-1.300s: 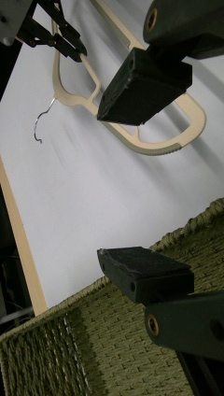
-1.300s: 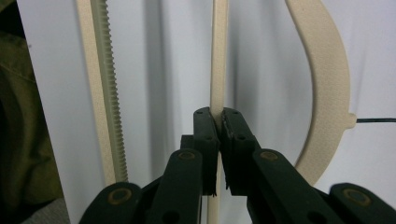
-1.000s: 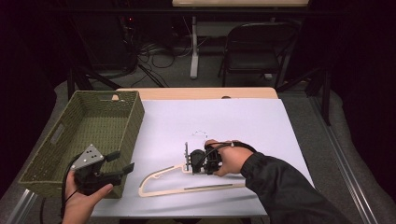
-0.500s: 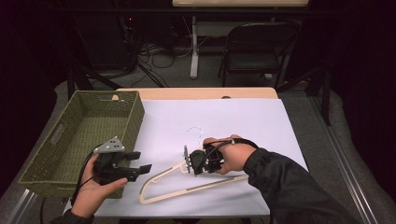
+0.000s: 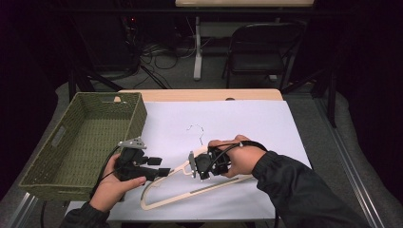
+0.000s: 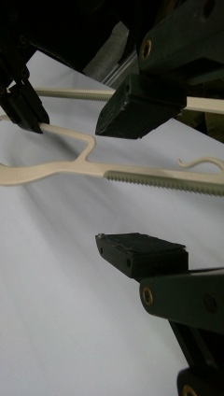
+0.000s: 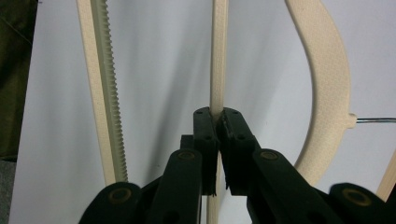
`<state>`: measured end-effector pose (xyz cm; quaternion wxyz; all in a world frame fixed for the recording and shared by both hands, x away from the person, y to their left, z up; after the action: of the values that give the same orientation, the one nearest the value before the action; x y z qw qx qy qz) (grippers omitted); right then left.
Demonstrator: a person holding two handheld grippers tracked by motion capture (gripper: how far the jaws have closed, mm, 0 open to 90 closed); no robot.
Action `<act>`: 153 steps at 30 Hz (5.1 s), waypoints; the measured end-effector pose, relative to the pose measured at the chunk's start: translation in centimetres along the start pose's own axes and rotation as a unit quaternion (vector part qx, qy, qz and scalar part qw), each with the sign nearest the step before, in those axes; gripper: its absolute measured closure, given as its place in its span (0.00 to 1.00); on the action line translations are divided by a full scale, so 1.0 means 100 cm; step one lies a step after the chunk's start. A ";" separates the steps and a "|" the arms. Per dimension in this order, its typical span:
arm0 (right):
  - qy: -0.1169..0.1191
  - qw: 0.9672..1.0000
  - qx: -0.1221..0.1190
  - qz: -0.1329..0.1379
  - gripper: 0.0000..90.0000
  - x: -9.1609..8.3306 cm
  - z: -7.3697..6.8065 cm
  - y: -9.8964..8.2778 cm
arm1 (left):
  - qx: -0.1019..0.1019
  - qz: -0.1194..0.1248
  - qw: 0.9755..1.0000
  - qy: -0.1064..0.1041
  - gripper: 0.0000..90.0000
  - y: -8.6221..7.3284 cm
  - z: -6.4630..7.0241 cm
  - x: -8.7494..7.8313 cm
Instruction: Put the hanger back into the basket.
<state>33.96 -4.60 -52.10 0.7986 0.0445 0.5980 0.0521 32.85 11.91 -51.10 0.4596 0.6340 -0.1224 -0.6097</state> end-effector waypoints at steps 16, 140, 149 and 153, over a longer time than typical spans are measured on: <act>-0.019 1.000 -0.015 0.012 0.95 0.001 0.000 0.006 | -0.012 -0.028 0.998 -0.061 0.55 0.010 0.007 0.035; 0.006 0.987 0.158 0.004 0.48 0.015 0.020 -0.030 | -0.106 0.081 0.979 0.153 0.97 -0.015 -0.092 -0.171; 0.005 0.987 0.162 0.003 0.48 0.016 0.021 -0.032 | -0.106 0.077 0.972 0.194 0.97 -0.030 -0.110 -0.189; 0.005 0.987 0.159 0.003 0.48 0.016 0.022 -0.032 | -0.102 0.066 0.970 0.211 0.97 -0.036 -0.116 -0.196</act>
<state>36.59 -7.57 -53.46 0.7784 0.1722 0.6023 -0.0406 37.25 32.96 -42.74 0.5766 0.6887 -0.0015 -0.4396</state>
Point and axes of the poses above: each handheld gripper's, and its own axes: x roughly forward along the jaws, y roughly out of its top, z roughly to its right, the point moved 9 cm from there along x, roughly forward along the jaws, and after that the axes turned 15 degrees about x, right-handed, at the moved point
